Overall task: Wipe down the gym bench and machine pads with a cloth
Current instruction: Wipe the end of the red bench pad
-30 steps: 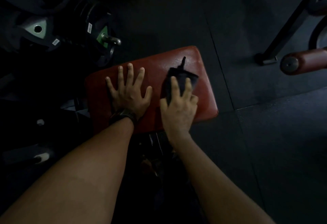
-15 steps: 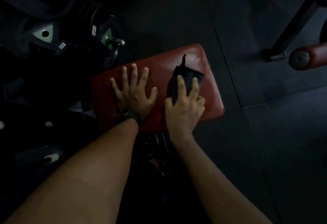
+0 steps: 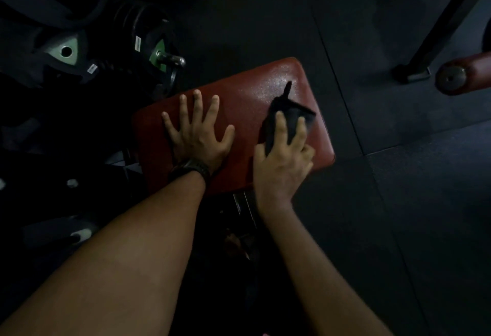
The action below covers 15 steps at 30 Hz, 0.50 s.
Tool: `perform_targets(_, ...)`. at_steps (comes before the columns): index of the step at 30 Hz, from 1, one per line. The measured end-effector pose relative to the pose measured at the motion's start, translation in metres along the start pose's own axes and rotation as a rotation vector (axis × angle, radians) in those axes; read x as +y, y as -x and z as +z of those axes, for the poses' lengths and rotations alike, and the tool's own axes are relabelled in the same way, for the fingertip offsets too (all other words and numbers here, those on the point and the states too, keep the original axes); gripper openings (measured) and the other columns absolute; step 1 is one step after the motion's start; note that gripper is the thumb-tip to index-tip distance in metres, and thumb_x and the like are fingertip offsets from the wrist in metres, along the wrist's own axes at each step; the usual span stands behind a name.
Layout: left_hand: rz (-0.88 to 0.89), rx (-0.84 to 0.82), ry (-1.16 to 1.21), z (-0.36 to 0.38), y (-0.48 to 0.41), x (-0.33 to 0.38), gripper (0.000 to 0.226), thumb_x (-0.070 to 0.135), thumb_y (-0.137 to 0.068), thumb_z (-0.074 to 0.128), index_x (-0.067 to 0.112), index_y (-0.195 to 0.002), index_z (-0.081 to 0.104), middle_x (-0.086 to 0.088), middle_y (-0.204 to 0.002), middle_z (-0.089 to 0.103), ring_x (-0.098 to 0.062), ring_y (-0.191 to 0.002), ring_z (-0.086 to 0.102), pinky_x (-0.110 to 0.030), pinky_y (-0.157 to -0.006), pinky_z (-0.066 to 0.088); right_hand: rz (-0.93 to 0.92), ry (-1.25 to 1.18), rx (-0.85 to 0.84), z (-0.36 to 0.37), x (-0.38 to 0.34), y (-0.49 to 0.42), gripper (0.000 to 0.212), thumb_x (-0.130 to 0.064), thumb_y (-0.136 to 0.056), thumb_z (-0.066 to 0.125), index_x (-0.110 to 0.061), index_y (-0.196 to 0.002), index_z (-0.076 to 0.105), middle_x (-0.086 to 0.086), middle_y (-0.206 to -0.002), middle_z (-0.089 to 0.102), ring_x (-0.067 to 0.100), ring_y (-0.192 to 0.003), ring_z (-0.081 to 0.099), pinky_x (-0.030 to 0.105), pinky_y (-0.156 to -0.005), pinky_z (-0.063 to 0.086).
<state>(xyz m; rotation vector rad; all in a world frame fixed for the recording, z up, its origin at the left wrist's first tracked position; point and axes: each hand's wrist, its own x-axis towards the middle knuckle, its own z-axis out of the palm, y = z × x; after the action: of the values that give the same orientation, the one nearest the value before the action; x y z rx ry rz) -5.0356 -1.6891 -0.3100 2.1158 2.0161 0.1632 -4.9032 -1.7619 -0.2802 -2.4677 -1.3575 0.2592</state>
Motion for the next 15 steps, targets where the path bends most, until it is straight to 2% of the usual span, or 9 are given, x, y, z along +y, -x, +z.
perform_targets(3,0.003,-0.009,-0.003,0.0,-0.001,-0.002,0.077,0.061,-0.086,0.033,0.034,-0.158,0.031,-0.006,-0.169,0.019,-0.032,-0.156,0.009,-0.069,-0.119,0.002,-0.239,-0.021,-0.101,0.003,-0.017,0.022,0.071,-0.044,-0.087,0.062,-0.035,-0.153,0.038,0.012,-0.161,0.029,0.034,-0.111,0.05,0.044,-0.082,0.048)
perform_targets(5,0.005,0.004,0.012,0.0,-0.001,-0.003,0.076,0.059,-0.085,0.028,0.035,-0.158,0.032,-0.005,-0.169,0.02,-0.032,-0.156,0.01,-0.069,-0.119,0.002,-0.484,0.031,-0.121,0.003,-0.01,0.003,0.067,-0.046,-0.088,0.062,-0.036,-0.151,0.042,0.012,-0.16,0.034,0.035,-0.11,0.052,0.044,-0.079,0.048)
perform_targets(7,0.007,0.025,0.02,0.001,0.0,-0.002,0.074,0.059,-0.087,0.032,0.035,-0.157,0.033,-0.004,-0.169,0.021,-0.032,-0.156,0.01,-0.068,-0.12,0.002,-0.606,0.121,-0.096,-0.002,0.005,-0.034,0.065,-0.046,-0.088,0.061,-0.039,-0.15,0.042,0.01,-0.158,0.037,0.036,-0.111,0.054,0.046,-0.08,0.049)
perform_targets(9,0.005,0.019,0.01,0.001,0.0,-0.001,0.074,0.062,-0.089,0.038,0.036,-0.157,0.032,-0.003,-0.169,0.02,-0.031,-0.156,0.008,-0.068,-0.12,0.001,-0.504,0.154,-0.081,-0.009,0.022,-0.062,0.068,-0.044,-0.089,0.063,-0.041,-0.152,0.037,0.008,-0.16,0.035,0.038,-0.118,0.051,0.05,-0.085,0.049)
perform_targets(11,0.015,0.011,-0.001,0.001,0.002,0.0,0.076,0.064,-0.088,0.041,0.035,-0.158,0.031,-0.004,-0.169,0.019,-0.031,-0.157,0.007,-0.068,-0.12,0.0,-0.297,0.109,-0.053,-0.012,0.037,-0.063,0.07,-0.043,-0.09,0.062,-0.04,-0.154,0.033,0.008,-0.162,0.029,0.037,-0.124,0.048,0.053,-0.092,0.047)
perform_targets(13,0.039,0.019,-0.013,0.002,0.005,0.0,0.078,0.066,-0.088,0.041,0.034,-0.158,0.03,-0.004,-0.169,0.019,-0.031,-0.157,0.007,-0.068,-0.119,-0.001,-0.112,0.074,0.039,-0.007,0.04,-0.036,0.069,-0.04,-0.09,0.061,-0.038,-0.154,0.034,0.008,-0.162,0.03,0.035,-0.125,0.046,0.055,-0.094,0.047)
perform_targets(15,0.051,0.027,-0.019,0.002,0.006,0.0,0.079,0.068,-0.087,0.04,0.034,-0.158,0.03,-0.005,-0.169,0.019,-0.031,-0.157,0.007,-0.068,-0.119,0.0,0.014,0.016,0.06,-0.001,0.028,0.002,0.069,-0.038,-0.089,0.062,-0.036,-0.153,0.036,0.01,-0.161,0.03,0.033,-0.12,0.045,0.053,-0.092,0.047)
